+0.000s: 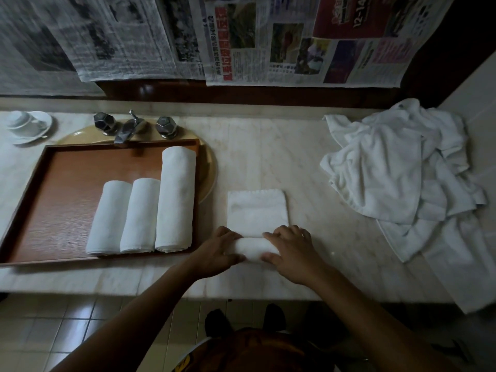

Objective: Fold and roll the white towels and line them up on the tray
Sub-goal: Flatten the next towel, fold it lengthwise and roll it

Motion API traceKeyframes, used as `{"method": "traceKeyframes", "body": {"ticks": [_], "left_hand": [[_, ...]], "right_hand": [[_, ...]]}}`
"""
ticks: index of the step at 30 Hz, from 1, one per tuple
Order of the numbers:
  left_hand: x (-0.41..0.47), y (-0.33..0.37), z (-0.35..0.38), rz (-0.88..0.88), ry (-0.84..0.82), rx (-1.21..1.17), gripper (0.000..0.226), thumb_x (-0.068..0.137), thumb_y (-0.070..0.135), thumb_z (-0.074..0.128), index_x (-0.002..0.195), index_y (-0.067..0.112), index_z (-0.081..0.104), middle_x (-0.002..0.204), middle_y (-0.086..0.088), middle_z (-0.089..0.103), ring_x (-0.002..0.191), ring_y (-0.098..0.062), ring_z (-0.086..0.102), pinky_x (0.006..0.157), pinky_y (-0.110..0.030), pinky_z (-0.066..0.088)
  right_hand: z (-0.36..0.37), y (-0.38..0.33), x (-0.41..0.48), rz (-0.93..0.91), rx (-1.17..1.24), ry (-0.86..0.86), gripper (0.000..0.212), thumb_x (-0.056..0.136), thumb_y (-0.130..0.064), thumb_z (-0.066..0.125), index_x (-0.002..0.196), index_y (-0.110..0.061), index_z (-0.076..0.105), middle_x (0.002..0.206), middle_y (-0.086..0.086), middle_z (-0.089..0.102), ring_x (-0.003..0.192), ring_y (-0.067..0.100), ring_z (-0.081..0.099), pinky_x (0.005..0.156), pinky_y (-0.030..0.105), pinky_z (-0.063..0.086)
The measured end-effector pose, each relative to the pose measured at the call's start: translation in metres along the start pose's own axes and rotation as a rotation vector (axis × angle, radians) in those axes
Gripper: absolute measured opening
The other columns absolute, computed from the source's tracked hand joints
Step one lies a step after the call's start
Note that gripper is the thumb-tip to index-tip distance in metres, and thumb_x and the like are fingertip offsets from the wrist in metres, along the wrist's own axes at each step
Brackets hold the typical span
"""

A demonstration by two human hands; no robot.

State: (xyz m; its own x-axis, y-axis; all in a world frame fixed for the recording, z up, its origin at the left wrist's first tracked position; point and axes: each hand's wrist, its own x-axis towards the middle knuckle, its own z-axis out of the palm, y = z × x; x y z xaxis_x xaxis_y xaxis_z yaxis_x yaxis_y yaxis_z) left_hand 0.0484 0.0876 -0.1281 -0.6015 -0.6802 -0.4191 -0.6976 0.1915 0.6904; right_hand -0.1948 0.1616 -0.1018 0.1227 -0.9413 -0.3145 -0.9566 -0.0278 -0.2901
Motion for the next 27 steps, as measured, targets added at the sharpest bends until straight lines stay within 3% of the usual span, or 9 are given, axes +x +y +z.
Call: {"method": "traceKeyframes", "body": {"ticks": [3,5,10,14,17,21,24,27], "left_hand": [[0.003,0.003,-0.001,-0.05,-0.002,0.0,0.07,0.084,0.064,0.059,0.142,0.025,0.053,0.132,0.005,0.04,0.113,-0.015,0.052,0.1,-0.034,0.05],[0.003,0.004,0.0,-0.069,0.002,-0.012,0.069,0.085,0.063,0.058,0.142,0.024,0.053,0.132,0.004,0.041,0.113,-0.017,0.051,0.1,-0.035,0.049],[0.001,0.007,0.001,-0.092,0.015,-0.028,0.069,0.086,0.065,0.056,0.143,0.027,0.051,0.135,0.003,0.042,0.116,-0.018,0.051,0.102,-0.039,0.049],[-0.006,0.013,0.011,-0.069,0.178,0.062,0.072,0.092,0.062,0.055,0.151,0.023,0.042,0.145,-0.002,0.042,0.122,-0.019,0.05,0.101,-0.038,0.05],[-0.015,0.023,0.025,0.06,0.353,0.374,0.077,0.094,0.057,0.056,0.158,0.023,0.03,0.158,-0.005,0.033,0.141,-0.024,0.036,0.116,-0.045,0.037],[-0.007,0.034,0.036,0.09,0.288,0.613,0.088,0.098,0.044,0.057,0.165,0.02,0.007,0.171,-0.01,0.01,0.158,-0.031,0.009,0.126,-0.046,0.013],[0.009,0.032,0.029,0.023,0.257,0.65,0.094,0.097,0.031,0.06,0.165,0.019,-0.004,0.172,-0.01,0.003,0.158,-0.033,0.002,0.127,-0.048,0.011],[0.025,0.029,0.016,0.036,0.23,0.65,0.094,0.092,0.024,0.066,0.164,0.016,0.006,0.166,-0.008,0.019,0.152,-0.031,0.02,0.123,-0.045,0.028]], "right_hand": [[0.011,-0.011,-0.017,-0.008,-0.019,0.294,0.054,0.089,-0.051,0.067,0.136,-0.027,0.059,0.13,0.0,0.06,0.119,0.027,0.055,0.104,0.051,0.044],[0.025,-0.021,-0.029,-0.005,-0.025,0.376,0.054,0.083,-0.039,0.079,0.133,-0.026,0.061,0.132,0.004,0.061,0.122,0.03,0.057,0.101,0.057,0.048],[0.046,-0.028,-0.033,-0.001,-0.08,0.223,0.069,0.09,-0.037,0.07,0.153,-0.03,0.041,0.164,0.004,0.035,0.152,0.034,0.028,0.116,0.067,0.03],[0.043,-0.019,-0.022,-0.04,-0.104,0.203,0.069,0.095,-0.029,0.058,0.159,-0.028,0.032,0.168,0.003,0.025,0.156,0.032,0.015,0.121,0.064,0.02],[0.036,-0.013,-0.013,-0.069,-0.111,0.197,0.078,0.093,-0.026,0.06,0.161,-0.03,0.023,0.17,0.002,0.02,0.158,0.031,0.011,0.123,0.062,0.017],[0.023,-0.006,0.006,-0.088,-0.131,0.129,0.091,0.091,-0.027,0.062,0.163,-0.032,0.006,0.172,-0.001,0.008,0.159,0.028,0.001,0.125,0.06,0.008],[0.012,-0.004,0.022,-0.072,-0.151,0.059,0.095,0.09,-0.03,0.064,0.163,-0.03,0.003,0.172,0.0,0.01,0.158,0.028,0.008,0.123,0.059,0.016],[0.0,-0.003,0.037,-0.064,-0.183,-0.001,0.097,0.087,-0.027,0.066,0.163,-0.029,0.006,0.168,0.0,0.019,0.152,0.027,0.023,0.114,0.055,0.03]]}}
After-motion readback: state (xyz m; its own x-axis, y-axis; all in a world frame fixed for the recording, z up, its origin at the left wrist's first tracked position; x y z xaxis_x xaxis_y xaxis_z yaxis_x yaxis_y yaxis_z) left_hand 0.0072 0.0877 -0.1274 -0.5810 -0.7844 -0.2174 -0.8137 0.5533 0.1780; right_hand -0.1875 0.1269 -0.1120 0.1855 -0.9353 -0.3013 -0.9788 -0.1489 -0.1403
